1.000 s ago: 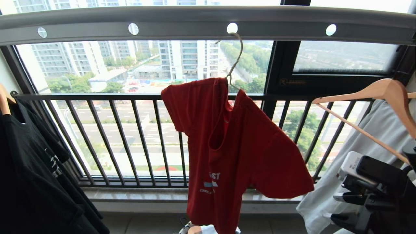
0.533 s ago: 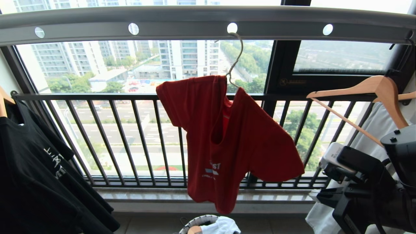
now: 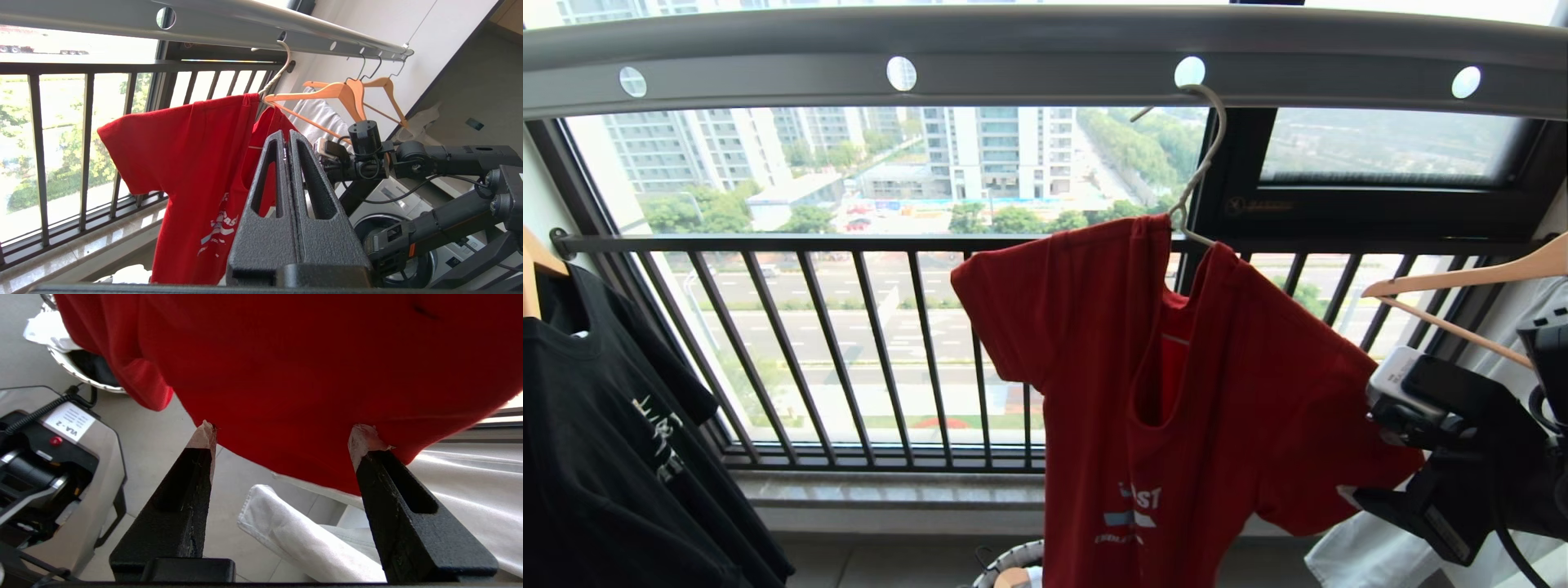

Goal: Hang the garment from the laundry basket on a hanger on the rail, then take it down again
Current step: Take the clothes off the clothes rack

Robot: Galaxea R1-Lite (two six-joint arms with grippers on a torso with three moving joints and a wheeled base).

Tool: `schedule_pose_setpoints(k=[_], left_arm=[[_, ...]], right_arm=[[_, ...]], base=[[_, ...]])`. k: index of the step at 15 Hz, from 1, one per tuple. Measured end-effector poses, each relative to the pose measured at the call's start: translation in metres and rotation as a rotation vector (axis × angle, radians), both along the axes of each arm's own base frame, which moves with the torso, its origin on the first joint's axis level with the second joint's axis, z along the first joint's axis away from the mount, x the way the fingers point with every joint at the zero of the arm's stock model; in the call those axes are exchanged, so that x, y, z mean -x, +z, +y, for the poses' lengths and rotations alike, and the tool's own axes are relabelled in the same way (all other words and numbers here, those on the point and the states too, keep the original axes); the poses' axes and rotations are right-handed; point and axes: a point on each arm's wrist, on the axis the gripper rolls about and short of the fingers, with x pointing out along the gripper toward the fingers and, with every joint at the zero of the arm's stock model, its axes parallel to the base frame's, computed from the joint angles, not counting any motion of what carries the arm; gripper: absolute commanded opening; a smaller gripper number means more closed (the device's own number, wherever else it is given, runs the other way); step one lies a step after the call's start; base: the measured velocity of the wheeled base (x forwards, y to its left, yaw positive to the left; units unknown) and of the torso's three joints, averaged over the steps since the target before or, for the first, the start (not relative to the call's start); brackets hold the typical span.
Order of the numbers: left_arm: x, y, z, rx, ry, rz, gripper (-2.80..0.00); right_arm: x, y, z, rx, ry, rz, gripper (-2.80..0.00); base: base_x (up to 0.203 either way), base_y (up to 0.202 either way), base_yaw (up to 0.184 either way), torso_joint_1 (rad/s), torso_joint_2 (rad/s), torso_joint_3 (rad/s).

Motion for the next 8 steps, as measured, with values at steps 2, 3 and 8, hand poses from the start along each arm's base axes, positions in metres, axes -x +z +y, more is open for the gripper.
schedule_pose_setpoints(k=[2, 3, 8], left_arm=[[0.001, 0.000, 0.000, 0.000, 0.000, -0.002, -2.80], [0.001, 0.000, 0.000, 0.000, 0.000, -0.003, -2.80], [0.002, 0.000, 0.000, 0.000, 0.000, -0.002, -2.80]], right_arm=[[-0.007, -0.003, -0.019, 0.073, -0.040, 0.009, 0.00], [-0.009, -0.003, -0.025, 0.097, -0.042, 0.014, 0.00], [-0.006, -0.003, -0.032, 0.093, -0.040, 0.007, 0.00]], base=[[0.000, 0.000, 0.000, 0.000, 0.00, 0.000], [0.000, 0.000, 0.000, 0.000, 0.00, 0.000], [0.000, 0.000, 0.000, 0.000, 0.00, 0.000]])
